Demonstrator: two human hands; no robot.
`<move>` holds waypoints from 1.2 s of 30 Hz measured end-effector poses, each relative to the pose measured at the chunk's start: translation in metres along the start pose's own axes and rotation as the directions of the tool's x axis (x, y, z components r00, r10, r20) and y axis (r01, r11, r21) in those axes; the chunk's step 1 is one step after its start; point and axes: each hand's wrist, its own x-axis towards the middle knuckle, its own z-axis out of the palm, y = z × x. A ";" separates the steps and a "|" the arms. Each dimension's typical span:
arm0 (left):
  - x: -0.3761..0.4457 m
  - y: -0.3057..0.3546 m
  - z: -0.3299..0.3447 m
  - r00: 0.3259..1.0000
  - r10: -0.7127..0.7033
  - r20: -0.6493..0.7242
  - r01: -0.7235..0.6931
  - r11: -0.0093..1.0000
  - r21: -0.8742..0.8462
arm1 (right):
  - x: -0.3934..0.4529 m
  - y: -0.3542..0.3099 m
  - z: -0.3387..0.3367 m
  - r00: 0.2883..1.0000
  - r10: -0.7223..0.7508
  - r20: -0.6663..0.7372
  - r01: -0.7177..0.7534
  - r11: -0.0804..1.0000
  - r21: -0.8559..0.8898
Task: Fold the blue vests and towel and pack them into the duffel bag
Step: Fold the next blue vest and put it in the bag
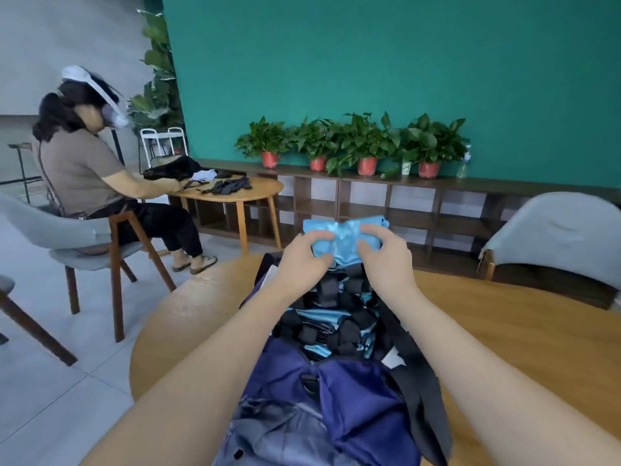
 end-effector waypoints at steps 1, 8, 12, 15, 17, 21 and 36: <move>0.005 -0.008 0.007 0.998 -0.043 0.035 0.043 0.999 0.008 | 0.004 0.007 0.007 1.000 0.024 0.011 -0.024 0.999 -0.032; -0.001 -0.062 0.019 0.992 -0.020 0.128 0.003 0.992 0.127 | -0.011 0.054 0.033 0.993 0.043 0.107 -0.025 0.987 -0.161; -0.013 -0.092 0.022 0.983 -0.042 0.179 0.018 0.991 0.135 | -0.012 0.075 0.031 0.977 0.129 0.173 -0.090 0.973 -0.214; -0.017 -0.100 0.024 0.978 -0.082 0.192 0.056 0.989 0.134 | -0.015 0.091 0.025 0.962 0.172 0.210 -0.114 0.958 -0.264; -0.018 -0.099 0.025 0.974 -0.090 0.209 0.060 0.987 0.148 | -0.016 0.094 0.023 0.959 0.165 0.232 -0.093 0.952 -0.292; -0.013 -0.101 0.025 0.958 -0.124 0.257 0.061 0.969 0.238 | -0.015 0.096 0.025 0.944 0.140 0.300 -0.021 0.930 -0.368; -0.010 -0.085 0.016 0.970 -0.156 0.188 0.055 0.890 0.454 | -0.010 0.085 0.006 0.967 0.012 0.253 0.146 0.791 -0.594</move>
